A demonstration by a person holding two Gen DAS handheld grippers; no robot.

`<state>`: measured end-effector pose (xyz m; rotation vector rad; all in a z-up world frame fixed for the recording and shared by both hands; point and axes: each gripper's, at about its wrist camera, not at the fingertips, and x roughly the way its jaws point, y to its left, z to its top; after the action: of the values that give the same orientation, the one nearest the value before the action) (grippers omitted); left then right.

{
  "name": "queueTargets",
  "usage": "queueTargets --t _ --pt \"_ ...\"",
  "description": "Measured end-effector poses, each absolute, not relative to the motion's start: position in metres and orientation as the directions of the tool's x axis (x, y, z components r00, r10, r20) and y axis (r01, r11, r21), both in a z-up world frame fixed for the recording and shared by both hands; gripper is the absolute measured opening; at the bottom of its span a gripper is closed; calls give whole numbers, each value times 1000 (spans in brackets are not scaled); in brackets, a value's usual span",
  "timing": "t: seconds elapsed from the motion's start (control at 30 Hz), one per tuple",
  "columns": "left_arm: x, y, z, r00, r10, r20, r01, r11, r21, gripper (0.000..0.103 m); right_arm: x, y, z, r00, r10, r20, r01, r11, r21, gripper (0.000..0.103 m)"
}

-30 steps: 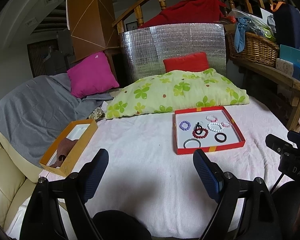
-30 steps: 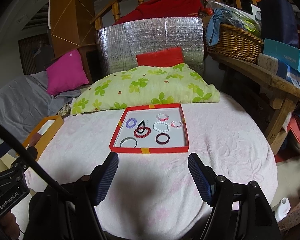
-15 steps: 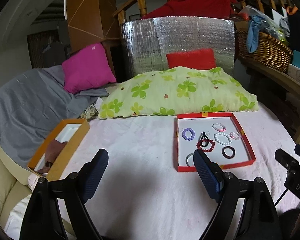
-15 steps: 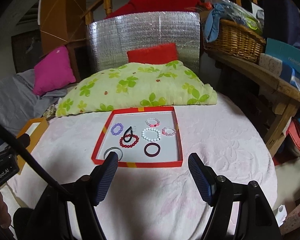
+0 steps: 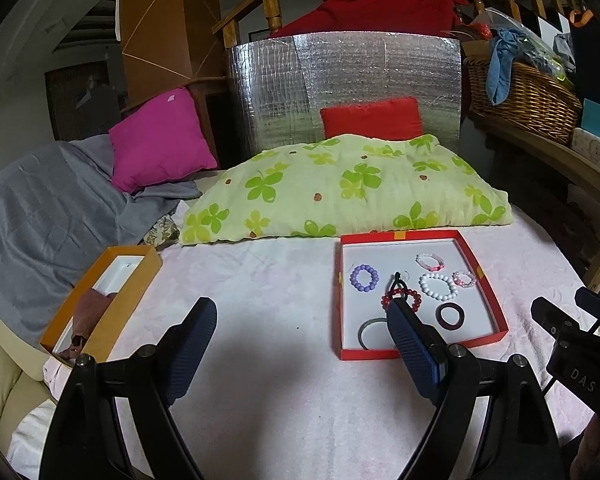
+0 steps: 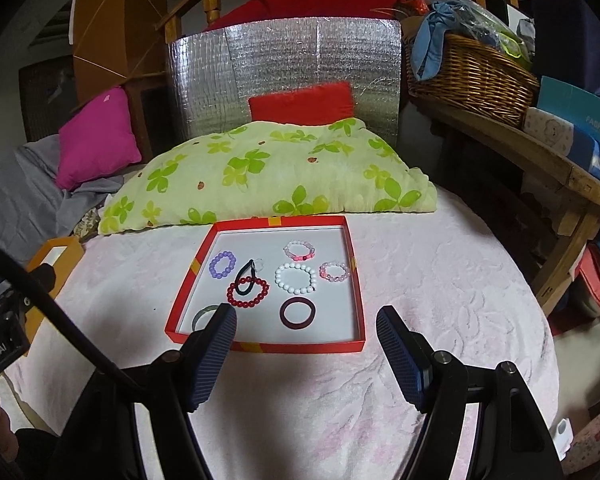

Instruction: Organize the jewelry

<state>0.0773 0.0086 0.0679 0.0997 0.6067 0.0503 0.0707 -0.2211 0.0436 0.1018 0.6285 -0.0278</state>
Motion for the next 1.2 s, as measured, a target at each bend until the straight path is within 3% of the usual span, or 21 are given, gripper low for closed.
queueTargets --t 0.9,1.2 --pt "53 8 79 836 79 -544 -18 993 116 87 53 -214 53 822 23 -569 34 995 89 76" --pt "70 16 54 839 59 -541 -6 995 100 87 67 -239 34 817 30 -577 59 989 135 76"
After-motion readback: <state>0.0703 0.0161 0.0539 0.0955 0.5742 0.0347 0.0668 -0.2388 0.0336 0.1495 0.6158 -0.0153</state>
